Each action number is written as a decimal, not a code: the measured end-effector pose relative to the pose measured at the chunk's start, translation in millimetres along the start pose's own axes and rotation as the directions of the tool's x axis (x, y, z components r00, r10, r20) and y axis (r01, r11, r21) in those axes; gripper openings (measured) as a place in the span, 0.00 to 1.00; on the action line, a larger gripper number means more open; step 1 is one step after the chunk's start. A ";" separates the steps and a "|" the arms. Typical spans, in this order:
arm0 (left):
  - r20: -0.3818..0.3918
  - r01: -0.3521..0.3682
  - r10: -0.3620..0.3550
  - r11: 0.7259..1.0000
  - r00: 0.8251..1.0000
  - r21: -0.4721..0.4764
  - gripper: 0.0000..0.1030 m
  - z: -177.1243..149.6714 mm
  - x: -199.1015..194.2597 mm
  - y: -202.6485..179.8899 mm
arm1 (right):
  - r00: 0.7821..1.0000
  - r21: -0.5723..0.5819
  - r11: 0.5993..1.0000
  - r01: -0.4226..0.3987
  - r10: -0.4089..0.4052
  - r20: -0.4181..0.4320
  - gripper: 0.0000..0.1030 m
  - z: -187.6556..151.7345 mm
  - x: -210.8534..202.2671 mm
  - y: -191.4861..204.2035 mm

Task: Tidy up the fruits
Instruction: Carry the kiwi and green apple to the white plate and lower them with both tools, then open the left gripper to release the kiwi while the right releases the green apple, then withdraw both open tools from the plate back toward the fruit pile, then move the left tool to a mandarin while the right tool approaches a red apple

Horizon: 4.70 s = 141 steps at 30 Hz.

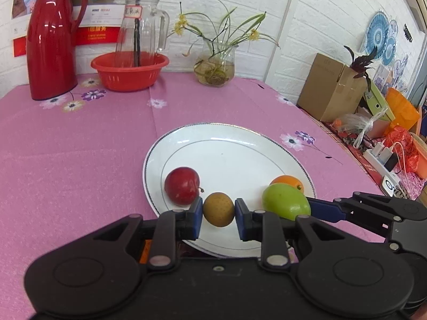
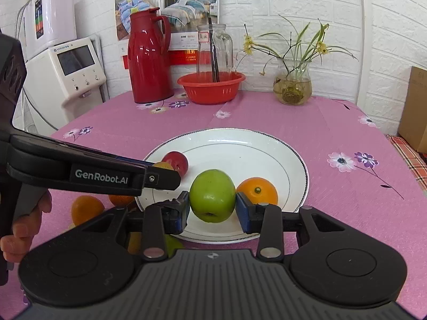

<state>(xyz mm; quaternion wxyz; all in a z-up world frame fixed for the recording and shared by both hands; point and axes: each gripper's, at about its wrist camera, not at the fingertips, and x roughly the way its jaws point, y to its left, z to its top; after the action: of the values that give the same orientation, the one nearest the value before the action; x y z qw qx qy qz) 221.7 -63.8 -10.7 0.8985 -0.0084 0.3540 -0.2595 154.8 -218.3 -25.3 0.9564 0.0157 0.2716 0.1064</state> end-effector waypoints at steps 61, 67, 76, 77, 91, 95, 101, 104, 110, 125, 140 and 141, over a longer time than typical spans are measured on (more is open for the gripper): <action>0.165 -0.105 0.107 0.994 0.980 -0.021 1.00 -4.9 -30.3 -7.2 | 0.999 -0.040 0.999 0.012 -0.011 0.035 1.00 -6.5 -6.9 10.0; 0.175 -0.127 0.134 0.990 0.975 -0.054 1.00 -5.3 -46.2 -6.1 | 0.998 -0.046 0.999 0.023 -0.021 0.061 1.00 -7.8 -18.2 14.8; 0.197 -0.174 0.187 0.981 0.962 -0.080 1.00 -15.5 -78.6 -4.8 | 0.995 -0.033 0.999 0.013 -0.009 0.102 1.00 -10.5 -40.7 17.0; 0.197 -0.183 0.196 0.980 0.961 -0.079 1.00 -17.1 -81.8 -4.7 | 0.994 -0.032 0.999 0.012 -0.009 0.106 1.00 -11.1 -43.7 17.6; 0.164 -0.192 0.206 0.977 0.965 -0.097 1.00 -45.8 -113.8 -2.3 | 0.991 -0.052 0.999 -0.015 0.022 0.134 1.00 -31.8 -84.3 27.6; 0.143 -0.178 0.192 0.979 0.971 -0.102 1.00 -58.2 -118.7 -3.4 | 0.992 -0.052 0.998 -0.016 0.023 0.124 1.00 -42.7 -93.0 28.1; 0.108 -0.150 0.160 0.984 0.981 -0.092 1.00 -76.0 -120.4 -10.6 | 0.996 -0.045 0.999 -0.026 0.030 0.086 1.00 -58.2 -97.9 29.5; 0.095 -0.138 0.147 0.986 0.985 -0.096 1.00 -82.4 -119.9 -13.8 | 0.997 -0.053 0.998 -0.033 0.037 0.073 1.00 -66.2 -99.8 33.4; 0.083 -0.136 0.146 0.985 0.986 -0.108 1.00 -87.3 -120.2 -14.8 | 0.999 -0.031 0.999 -0.021 0.022 0.043 1.00 -71.7 -97.6 35.0; 0.062 -0.046 0.050 0.996 0.997 -0.072 1.00 -87.8 -105.4 -19.9 | 1.000 -0.100 0.995 -0.025 0.024 -0.011 1.00 -70.2 -75.5 36.7; 0.007 0.001 -0.001 1.000 1.000 -0.017 1.00 -77.9 -68.8 -34.9 | 0.999 -0.083 0.996 -0.041 0.040 -0.019 0.69 -67.9 -66.2 30.6; 0.003 0.002 -0.002 1.000 1.000 -0.017 1.00 -76.9 -66.3 -35.7 | 0.999 -0.079 0.996 -0.044 0.043 -0.019 0.67 -68.0 -66.8 29.9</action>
<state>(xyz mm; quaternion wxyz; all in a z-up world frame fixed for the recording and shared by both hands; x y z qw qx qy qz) 115.2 -50.4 -19.3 0.8987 -0.0168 0.3548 -0.2572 58.0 -205.2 -46.1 0.9514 -0.0174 0.2750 0.1379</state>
